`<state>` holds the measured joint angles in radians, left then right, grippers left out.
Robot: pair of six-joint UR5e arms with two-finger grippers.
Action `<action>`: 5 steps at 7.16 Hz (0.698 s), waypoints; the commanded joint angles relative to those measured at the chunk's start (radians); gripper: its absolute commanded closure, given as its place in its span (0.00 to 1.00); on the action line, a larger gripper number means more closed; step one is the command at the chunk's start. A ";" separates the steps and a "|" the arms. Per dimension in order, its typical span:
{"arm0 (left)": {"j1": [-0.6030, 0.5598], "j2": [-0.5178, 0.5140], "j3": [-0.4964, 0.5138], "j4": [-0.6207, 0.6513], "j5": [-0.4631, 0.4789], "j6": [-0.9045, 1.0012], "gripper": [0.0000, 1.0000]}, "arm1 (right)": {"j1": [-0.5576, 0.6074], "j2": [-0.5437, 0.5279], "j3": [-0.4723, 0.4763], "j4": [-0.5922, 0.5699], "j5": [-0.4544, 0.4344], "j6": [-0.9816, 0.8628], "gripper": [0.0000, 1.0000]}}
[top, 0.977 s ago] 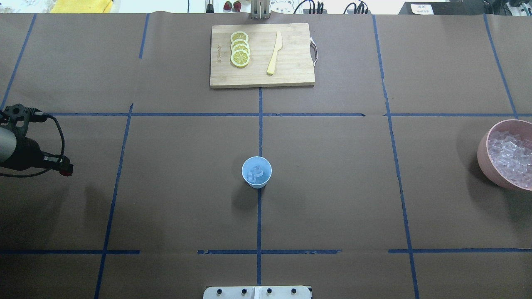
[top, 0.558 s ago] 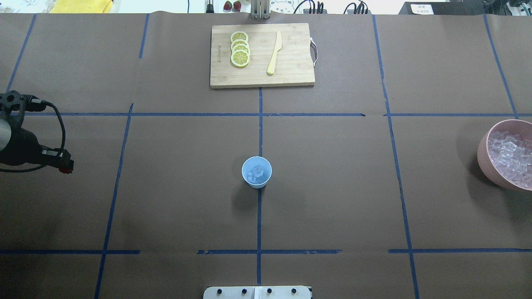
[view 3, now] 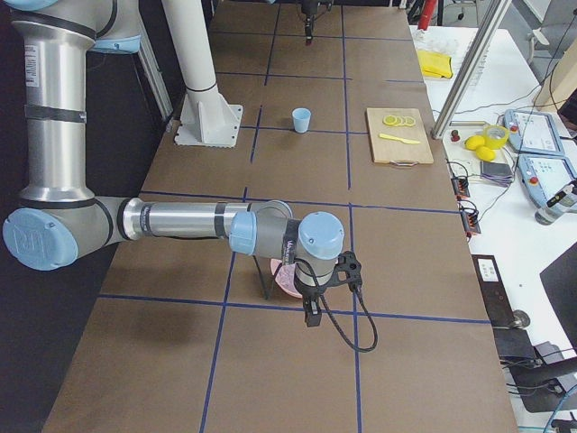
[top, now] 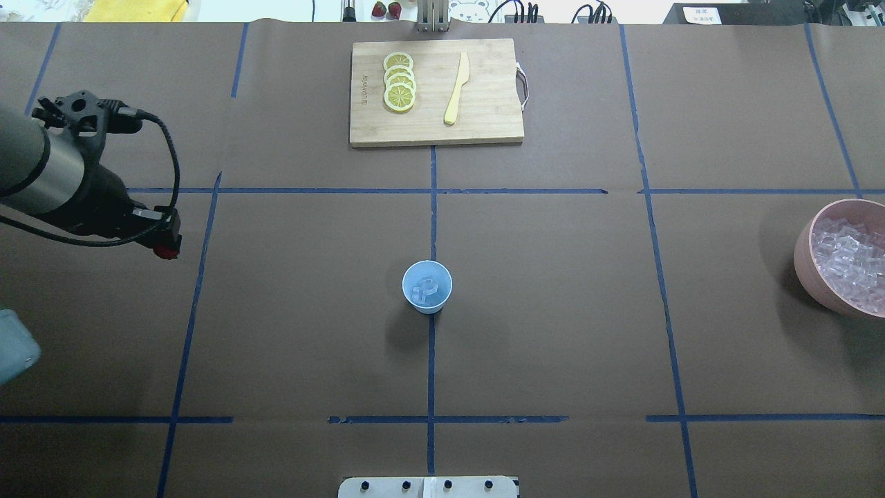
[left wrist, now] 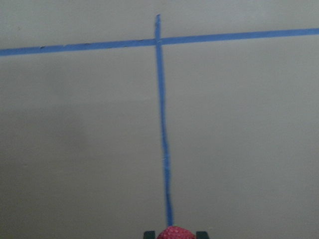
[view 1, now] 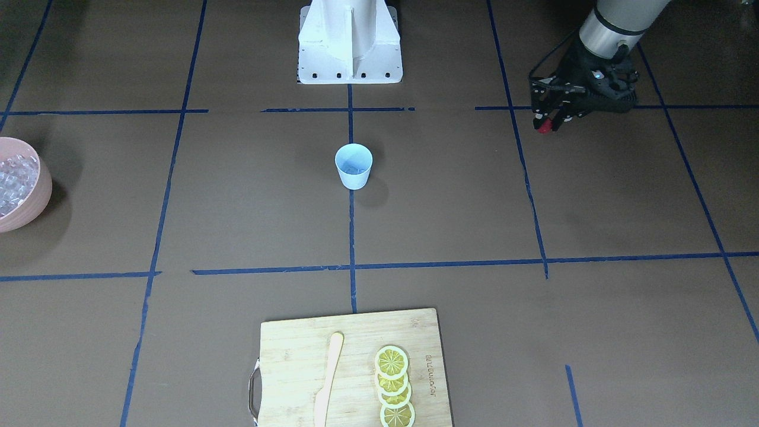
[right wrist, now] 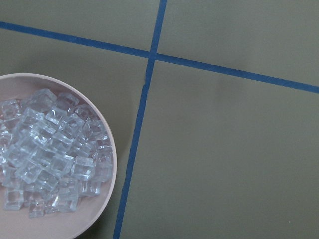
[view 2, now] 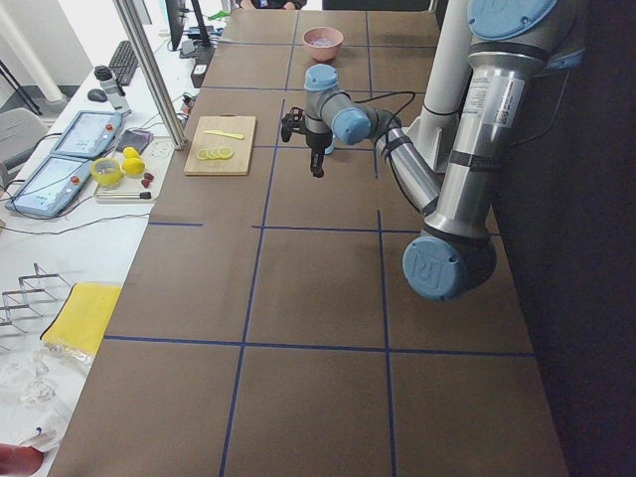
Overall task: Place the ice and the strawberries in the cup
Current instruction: 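Lift the strawberry with the left gripper and carry it toward the cup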
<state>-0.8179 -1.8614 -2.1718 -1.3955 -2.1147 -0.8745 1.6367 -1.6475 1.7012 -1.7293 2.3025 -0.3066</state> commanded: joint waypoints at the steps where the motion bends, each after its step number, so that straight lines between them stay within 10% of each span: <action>1: 0.109 -0.230 0.093 0.085 0.060 -0.134 1.00 | 0.000 0.000 0.000 -0.001 0.000 0.003 0.01; 5: 0.295 -0.500 0.324 0.082 0.229 -0.368 1.00 | 0.000 0.000 0.000 -0.001 0.000 0.003 0.01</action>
<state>-0.5678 -2.2908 -1.9143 -1.3111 -1.9299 -1.1845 1.6367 -1.6475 1.7012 -1.7303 2.3025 -0.3038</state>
